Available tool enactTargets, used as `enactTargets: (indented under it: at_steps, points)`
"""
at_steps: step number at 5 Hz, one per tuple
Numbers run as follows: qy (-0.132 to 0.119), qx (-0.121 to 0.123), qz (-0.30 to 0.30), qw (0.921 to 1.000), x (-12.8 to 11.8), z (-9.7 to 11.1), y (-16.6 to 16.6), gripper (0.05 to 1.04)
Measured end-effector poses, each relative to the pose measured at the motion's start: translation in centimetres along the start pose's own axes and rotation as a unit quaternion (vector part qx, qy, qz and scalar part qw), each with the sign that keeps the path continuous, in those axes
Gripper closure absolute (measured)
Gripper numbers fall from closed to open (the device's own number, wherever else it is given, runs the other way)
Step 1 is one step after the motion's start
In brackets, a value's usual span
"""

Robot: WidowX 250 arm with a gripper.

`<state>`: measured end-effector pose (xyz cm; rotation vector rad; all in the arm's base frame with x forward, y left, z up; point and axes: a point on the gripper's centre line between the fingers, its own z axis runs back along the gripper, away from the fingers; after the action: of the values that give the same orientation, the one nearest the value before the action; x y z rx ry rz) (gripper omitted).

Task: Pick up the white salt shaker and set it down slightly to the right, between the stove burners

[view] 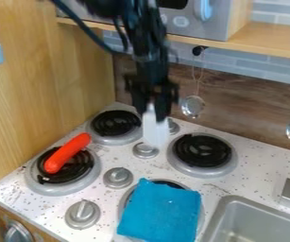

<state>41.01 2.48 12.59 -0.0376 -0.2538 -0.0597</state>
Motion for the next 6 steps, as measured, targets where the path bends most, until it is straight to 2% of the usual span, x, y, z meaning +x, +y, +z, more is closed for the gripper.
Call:
enactTargets:
  at_steps: [1,2,4,6]
  points:
    - [-0.020,-0.001,0.001,0.9998,-0.4,1.7,-0.2,0.484]
    - [-0.006,-0.002,0.000,1.0000,-1.6,0.5,-0.2,0.484]
    - [0.005,0.002,-0.001,1.0000,-2.8,-0.3,0.0,0.484]
    - [-0.003,0.021,-0.006,0.9997,-2.7,-0.8,0.7,0.484]
